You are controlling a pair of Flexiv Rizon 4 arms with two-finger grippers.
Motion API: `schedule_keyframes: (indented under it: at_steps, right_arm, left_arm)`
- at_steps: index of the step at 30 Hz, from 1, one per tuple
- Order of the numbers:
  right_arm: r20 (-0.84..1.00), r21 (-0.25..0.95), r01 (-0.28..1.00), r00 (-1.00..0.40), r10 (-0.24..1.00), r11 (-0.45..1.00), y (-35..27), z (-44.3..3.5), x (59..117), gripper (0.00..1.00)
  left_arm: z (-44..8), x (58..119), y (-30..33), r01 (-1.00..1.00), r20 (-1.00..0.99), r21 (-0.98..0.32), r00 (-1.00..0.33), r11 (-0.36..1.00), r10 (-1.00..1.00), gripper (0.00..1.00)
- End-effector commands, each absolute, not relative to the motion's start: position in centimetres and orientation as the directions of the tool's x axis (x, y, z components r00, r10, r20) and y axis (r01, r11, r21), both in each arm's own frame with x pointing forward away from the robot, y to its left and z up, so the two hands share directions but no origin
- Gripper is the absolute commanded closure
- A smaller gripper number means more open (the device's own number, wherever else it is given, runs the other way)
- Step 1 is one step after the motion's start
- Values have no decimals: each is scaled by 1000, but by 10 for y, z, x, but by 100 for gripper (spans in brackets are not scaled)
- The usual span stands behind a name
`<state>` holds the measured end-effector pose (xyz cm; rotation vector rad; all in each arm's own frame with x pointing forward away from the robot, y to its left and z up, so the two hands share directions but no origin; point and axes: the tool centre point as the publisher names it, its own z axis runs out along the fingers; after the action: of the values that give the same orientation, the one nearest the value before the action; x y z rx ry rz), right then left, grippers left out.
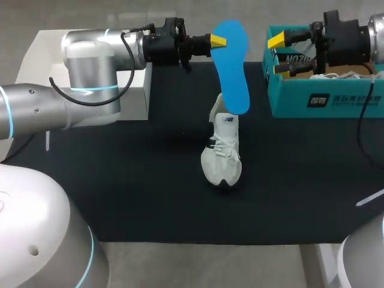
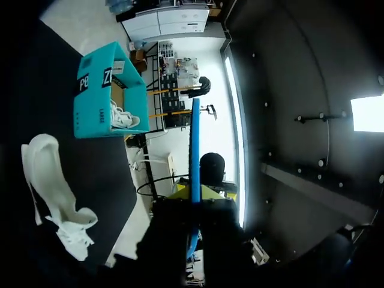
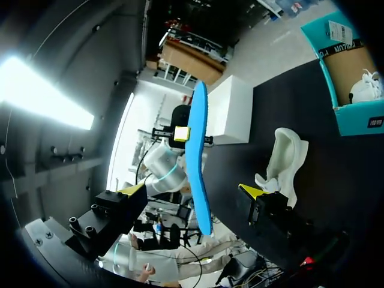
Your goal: Take the shoe out of the shoebox, open the shoe tongue, remove and reinsert the insole, then place the shoe into the shoebox
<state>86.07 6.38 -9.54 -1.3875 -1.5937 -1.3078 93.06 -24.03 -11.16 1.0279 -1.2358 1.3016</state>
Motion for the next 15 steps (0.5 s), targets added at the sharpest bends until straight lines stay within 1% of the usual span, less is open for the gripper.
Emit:
schedule_keyframes:
  at_steps: [1,5,6,7,9,10,11,12,15]
  right_arm:
    - [920,259,965,-230,318,-52,65,-97,862,0]
    - [921,254,966,-227,316,-46,66,-98,862,0]
    - [921,253,966,-226,316,-47,66,-98,861,0]
    - [921,252,966,-225,316,-47,66,-98,861,0]
    - [922,251,966,-223,317,-52,65,-99,860,0]
    - [922,251,967,-222,317,-54,65,-99,860,0]
    - [923,250,967,-221,316,-56,64,-99,859,0]
    - [923,250,967,-220,315,-58,64,-100,859,0]
    - [925,246,967,-215,314,-63,64,-101,858,0]
  left_arm:
    - [-112,928,-241,-992,987,-119,-113,45,113,100]
    - [-112,928,-241,-992,987,-119,-113,45,113,100]
    - [-106,928,-241,-948,947,-314,-308,57,89,100]
    - [-104,928,-241,-903,905,-425,-421,62,68,100]
    - [-92,933,-241,-661,660,-750,-750,-28,46,100]
    - [-87,933,-239,-493,492,-867,-870,-69,32,100]
    - [-84,933,-238,-303,304,-947,-953,-106,10,100]
    - [-81,931,-236,-246,247,-958,-969,-145,14,100]
    - [-81,931,-236,-191,193,-970,-981,-150,4,100]
